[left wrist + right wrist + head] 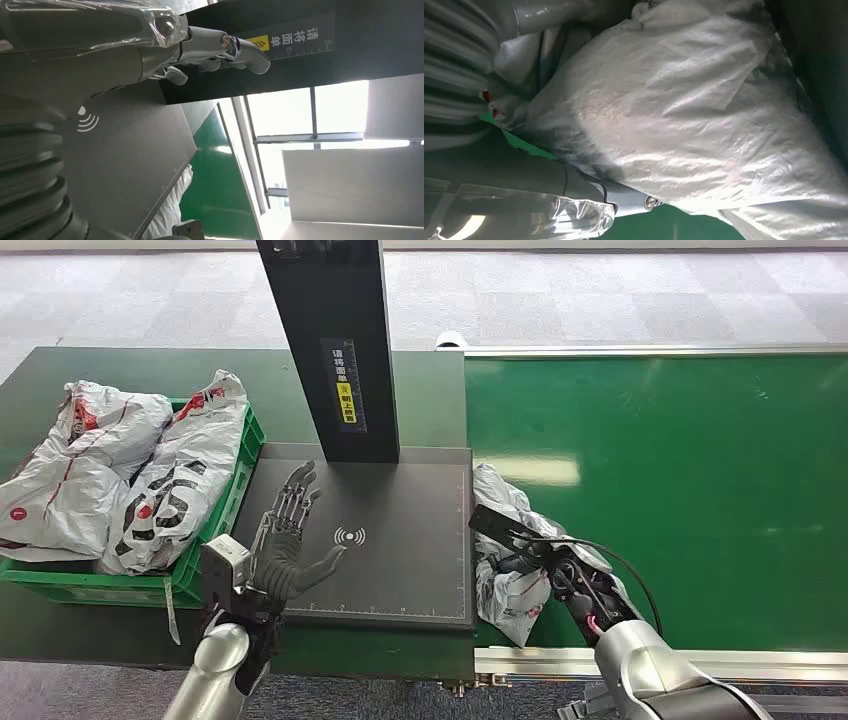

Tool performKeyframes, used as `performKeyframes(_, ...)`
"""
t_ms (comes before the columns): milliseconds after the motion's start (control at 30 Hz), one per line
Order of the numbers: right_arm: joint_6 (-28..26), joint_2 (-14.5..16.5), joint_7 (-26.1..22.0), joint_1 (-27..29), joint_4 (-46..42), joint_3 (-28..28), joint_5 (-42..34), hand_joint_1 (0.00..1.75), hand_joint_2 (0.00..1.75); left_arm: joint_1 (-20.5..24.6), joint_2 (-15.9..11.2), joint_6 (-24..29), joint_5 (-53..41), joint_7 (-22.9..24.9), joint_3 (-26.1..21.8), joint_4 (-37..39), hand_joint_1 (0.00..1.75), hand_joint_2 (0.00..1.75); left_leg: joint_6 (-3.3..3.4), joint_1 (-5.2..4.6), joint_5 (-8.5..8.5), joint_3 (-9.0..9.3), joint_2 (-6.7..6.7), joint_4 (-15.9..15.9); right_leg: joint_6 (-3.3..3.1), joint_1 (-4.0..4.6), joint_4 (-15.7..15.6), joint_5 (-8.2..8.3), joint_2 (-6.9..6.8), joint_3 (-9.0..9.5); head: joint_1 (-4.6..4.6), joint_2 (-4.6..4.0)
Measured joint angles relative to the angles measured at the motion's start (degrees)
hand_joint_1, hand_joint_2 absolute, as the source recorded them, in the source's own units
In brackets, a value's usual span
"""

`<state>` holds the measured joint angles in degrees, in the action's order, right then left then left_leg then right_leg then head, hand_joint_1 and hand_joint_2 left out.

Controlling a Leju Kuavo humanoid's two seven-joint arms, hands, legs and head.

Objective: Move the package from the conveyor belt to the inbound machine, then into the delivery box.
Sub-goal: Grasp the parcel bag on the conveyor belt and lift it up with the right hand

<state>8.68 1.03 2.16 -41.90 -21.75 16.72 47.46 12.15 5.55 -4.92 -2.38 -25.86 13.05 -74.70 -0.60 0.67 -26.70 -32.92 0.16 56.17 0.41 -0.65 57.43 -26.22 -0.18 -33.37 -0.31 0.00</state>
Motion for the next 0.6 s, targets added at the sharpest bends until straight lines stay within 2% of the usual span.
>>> performKeyframes(600,0.3,0.3,-1.7,-0.8,0.1,0.0,-0.3,1.75,1.75,0.0,0.1,0.0,-0.1,0.4,0.0,-0.2,0.0,1.75,0.0,-0.01,0.0,-0.02,-0.01,0.0,0.02,-0.01,0.0,-0.02,-0.05,0.0,0.0,-0.01)
